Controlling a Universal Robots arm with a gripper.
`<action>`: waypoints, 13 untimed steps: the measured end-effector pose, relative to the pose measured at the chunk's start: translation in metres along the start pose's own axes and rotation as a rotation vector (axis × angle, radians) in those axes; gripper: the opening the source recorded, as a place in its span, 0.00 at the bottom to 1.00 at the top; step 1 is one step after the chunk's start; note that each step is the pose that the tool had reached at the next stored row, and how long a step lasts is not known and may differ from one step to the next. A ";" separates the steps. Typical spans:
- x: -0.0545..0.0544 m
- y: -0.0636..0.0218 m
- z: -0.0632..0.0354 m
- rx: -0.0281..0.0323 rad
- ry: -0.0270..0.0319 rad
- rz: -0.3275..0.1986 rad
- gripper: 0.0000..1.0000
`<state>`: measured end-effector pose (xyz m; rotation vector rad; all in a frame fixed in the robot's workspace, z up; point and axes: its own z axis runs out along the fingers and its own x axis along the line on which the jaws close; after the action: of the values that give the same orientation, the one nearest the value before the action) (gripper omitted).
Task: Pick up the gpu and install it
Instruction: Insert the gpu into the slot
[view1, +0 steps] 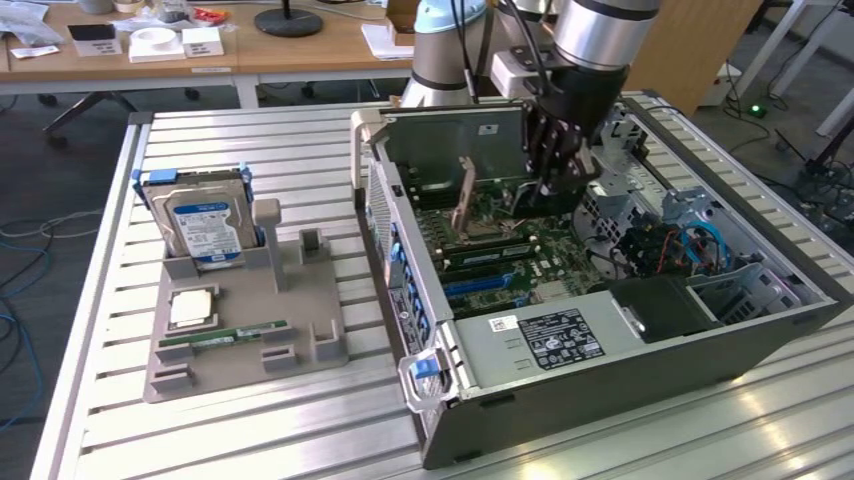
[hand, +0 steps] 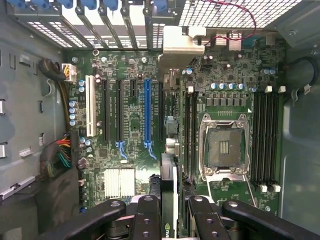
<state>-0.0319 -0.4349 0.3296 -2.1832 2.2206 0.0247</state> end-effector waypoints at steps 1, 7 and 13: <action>0.001 0.0000 -0.0001 0.0000 0.0001 0.000 0.26; 0.002 0.0000 -0.0001 0.0000 0.0000 0.000 0.26; 0.002 0.0000 0.0022 0.0000 0.0000 0.000 0.26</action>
<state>-0.0319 -0.4368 0.3273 -2.1833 2.2207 0.0247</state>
